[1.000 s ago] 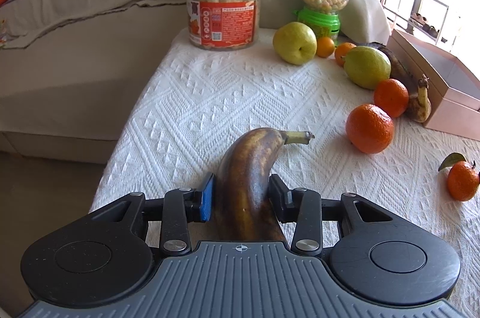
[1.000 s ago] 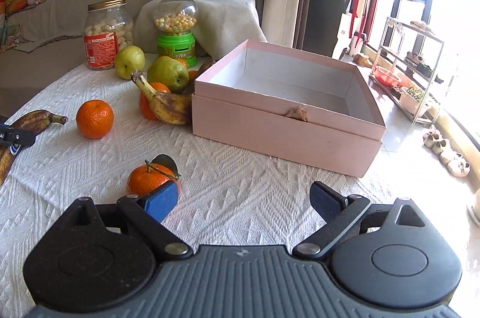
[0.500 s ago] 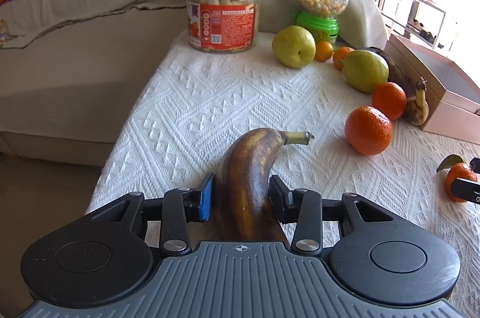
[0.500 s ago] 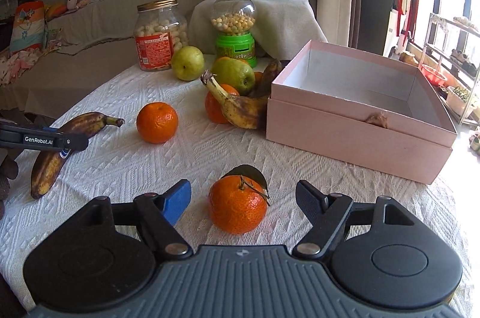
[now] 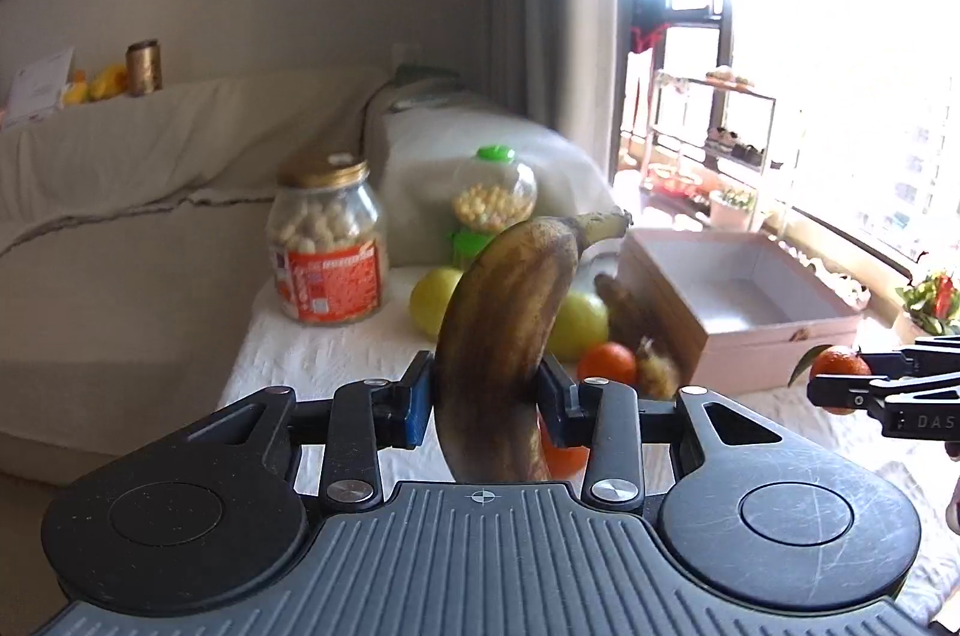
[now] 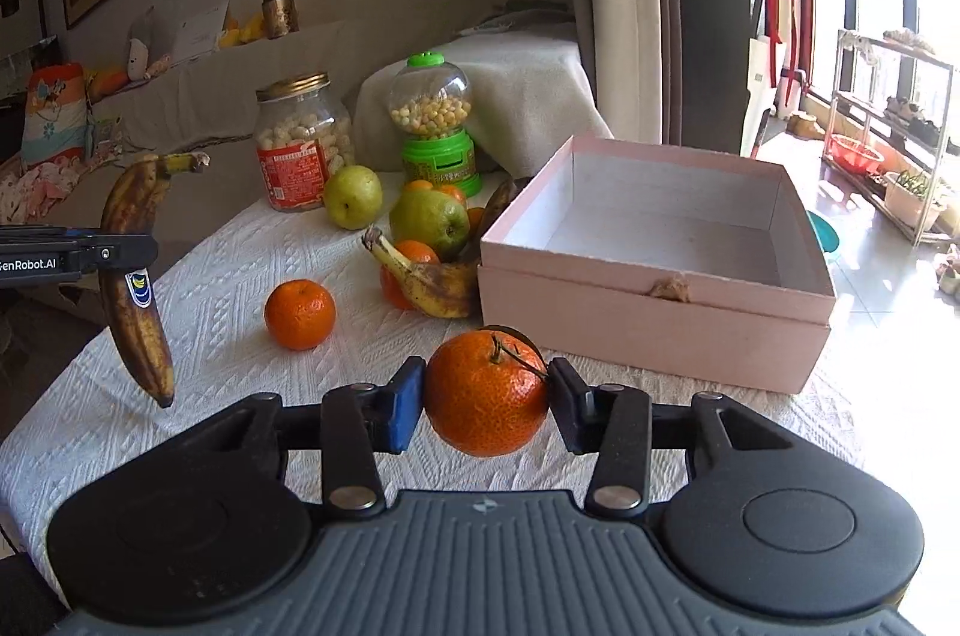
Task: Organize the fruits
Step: 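Lower the dark banana into the pink box with the left gripper while the right carries the tangerine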
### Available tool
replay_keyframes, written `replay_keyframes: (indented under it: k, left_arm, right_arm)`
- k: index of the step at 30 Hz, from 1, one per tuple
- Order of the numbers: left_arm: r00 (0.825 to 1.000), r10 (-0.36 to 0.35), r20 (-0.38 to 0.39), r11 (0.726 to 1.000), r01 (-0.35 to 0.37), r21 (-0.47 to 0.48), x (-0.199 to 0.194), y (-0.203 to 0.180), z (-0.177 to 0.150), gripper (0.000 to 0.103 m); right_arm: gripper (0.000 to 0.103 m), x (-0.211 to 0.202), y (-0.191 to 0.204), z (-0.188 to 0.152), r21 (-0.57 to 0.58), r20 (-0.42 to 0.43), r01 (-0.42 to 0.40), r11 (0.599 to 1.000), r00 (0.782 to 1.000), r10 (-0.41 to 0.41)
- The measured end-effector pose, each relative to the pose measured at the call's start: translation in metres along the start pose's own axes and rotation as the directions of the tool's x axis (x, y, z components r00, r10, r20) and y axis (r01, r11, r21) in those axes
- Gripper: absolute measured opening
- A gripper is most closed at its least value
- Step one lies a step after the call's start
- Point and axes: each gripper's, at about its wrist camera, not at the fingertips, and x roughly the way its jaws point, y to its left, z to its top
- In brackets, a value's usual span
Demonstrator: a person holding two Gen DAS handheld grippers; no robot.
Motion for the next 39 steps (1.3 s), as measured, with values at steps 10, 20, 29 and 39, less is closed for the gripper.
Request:
replay_keyframes:
  k: [10, 20, 29, 39]
  left_arm:
    - [0.958, -0.286, 0.022, 0.957, 0.284, 0.064, 0.083, -0.100, 0.127, 0.041]
    - [0.862, -0.251, -0.440, 0.935, 0.334, 0.122, 0.248, -0.165, 0.089, 0.041]
    - [0.841, -0.175, -0.512, 0.935, 0.305, 0.182, 0.321, -0.197, 0.069, 0.040]
    - [0.853, -0.025, -0.522, 0.898, 0.248, 0.363, 0.290, -0.195, 0.053, 0.042]
  right_arm:
    - [0.044, -0.061, -0.073, 0.079, 0.099, 0.294, 0.131, 0.986, 0.943, -0.155]
    - [0.044, -0.014, -0.128, 0.032, 0.217, 0.143, 0.183, 0.959, 0.966, -0.216]
    - [0.044, 0.022, -0.136, 0.023, 0.193, 0.118, 0.166, 0.967, 0.974, -0.191]
    - [0.044, 0.028, -0.146, 0.025, 0.200, 0.109, 0.132, 0.971, 0.982, -0.156]
